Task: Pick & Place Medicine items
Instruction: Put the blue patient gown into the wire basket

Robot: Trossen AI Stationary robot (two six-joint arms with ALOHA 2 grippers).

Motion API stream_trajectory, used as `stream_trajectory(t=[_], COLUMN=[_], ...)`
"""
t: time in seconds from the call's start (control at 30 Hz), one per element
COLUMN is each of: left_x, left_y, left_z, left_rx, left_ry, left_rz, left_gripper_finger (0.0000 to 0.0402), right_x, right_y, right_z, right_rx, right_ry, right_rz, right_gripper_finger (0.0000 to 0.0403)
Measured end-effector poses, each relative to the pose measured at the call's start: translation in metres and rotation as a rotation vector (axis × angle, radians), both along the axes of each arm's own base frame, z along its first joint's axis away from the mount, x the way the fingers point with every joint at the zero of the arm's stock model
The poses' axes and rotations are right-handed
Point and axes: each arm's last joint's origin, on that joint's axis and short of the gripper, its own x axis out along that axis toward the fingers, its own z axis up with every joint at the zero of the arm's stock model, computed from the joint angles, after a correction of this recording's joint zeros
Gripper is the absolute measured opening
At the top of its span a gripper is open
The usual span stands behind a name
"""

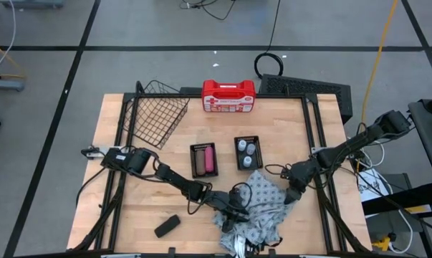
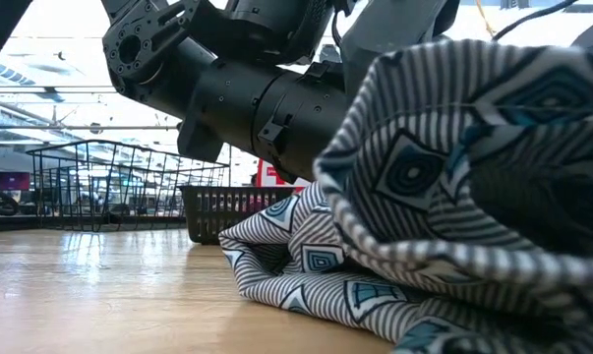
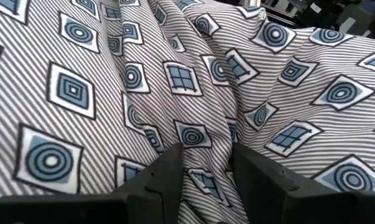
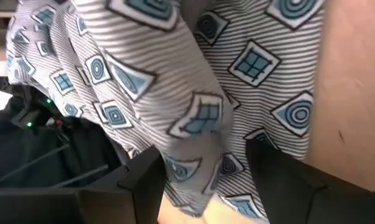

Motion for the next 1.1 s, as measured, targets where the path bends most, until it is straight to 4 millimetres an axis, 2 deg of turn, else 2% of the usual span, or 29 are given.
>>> stream_trajectory(t=[0.17,0.27,0.4,0.53,0.67,0.73,0.83,0.97,1.1], left_x=[0.000,0.000,0.001,0.001,0.001,0.001,0.001,0.001,0.002], left_y=[0.000,0.000,0.002,0.002,0.002,0.002,0.002,0.004,0.005], left_z=[0.000,0.000,0.000,0.000,0.000,0.000,0.000,0.000,0.000], left_rx=[0.001,0.002,0.000,0.003,0.003,0.004,0.004,0.008,0.006], left_ry=[0.000,-0.001,0.001,-0.002,-0.004,-0.004,-0.005,-0.007,-0.005], left_rz=[-0.003,-0.003,-0.003,-0.005,-0.005,-0.004,-0.004,-0.003,0.001], left_gripper_finger=[0.0145,0.0145,0.0145,0.0145,0.0145,0.0145,0.0145,0.0145,0.0145], right_x=[-0.003,0.000,0.012,0.026,0.030,0.030,0.033,0.039,0.036], right_y=[0.002,0.003,0.006,0.007,0.005,0.004,0.005,0.011,0.009], right_z=[0.002,0.008,0.022,0.044,0.056,0.052,0.051,0.077,0.100], right_rx=[0.096,0.123,0.091,-0.006,-0.109,-0.124,-0.130,-0.136,-0.263], right_ry=[0.044,-0.026,-0.300,-0.695,-0.914,-0.873,-0.665,-0.492,-0.323], right_rz=[0.053,0.058,0.056,-0.001,0.007,0.014,0.062,0.153,0.180], right_gripper_finger=[0.0215,0.0215,0.0215,0.0215,0.0215,0.0215,0.0215,0.0215,0.0215])
